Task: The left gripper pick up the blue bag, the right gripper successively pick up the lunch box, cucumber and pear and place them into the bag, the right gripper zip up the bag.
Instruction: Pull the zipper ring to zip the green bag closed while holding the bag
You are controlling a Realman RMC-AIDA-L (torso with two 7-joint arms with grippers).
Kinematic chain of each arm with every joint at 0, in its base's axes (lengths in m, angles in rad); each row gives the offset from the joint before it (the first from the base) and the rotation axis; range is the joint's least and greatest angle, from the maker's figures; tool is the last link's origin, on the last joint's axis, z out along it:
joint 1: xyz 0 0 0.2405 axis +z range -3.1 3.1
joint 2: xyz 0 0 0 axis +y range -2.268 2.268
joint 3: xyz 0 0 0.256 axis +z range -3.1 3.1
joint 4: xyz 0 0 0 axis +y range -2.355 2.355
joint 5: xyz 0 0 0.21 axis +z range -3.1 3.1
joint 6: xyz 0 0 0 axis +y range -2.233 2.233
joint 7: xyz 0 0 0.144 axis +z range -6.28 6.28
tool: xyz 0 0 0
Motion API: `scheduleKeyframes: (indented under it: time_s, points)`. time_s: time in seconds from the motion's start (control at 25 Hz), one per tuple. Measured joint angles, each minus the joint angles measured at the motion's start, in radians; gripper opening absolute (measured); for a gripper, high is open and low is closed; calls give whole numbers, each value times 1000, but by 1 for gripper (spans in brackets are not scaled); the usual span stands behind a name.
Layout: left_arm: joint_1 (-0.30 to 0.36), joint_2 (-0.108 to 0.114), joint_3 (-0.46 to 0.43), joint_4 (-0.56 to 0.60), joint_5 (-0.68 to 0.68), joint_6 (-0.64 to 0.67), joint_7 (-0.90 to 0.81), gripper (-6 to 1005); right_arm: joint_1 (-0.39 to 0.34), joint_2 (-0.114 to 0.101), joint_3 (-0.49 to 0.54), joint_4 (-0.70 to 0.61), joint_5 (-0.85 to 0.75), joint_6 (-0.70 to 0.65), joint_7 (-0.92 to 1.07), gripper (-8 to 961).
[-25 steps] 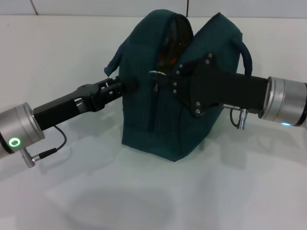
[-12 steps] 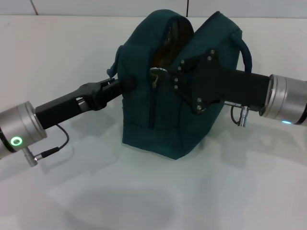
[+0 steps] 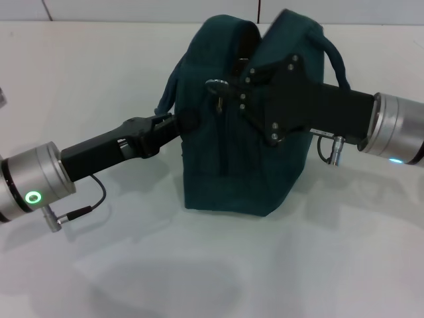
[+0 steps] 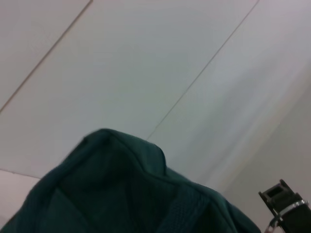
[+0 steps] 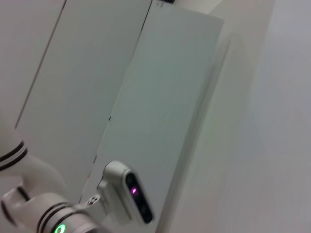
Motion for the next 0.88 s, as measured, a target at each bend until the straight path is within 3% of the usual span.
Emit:
scheduleKeyframes:
  time_s: [0.88]
  points:
    - [1, 0, 3, -11, -13, 0, 2, 85, -23, -6, 4, 8, 28, 19, 106, 8]
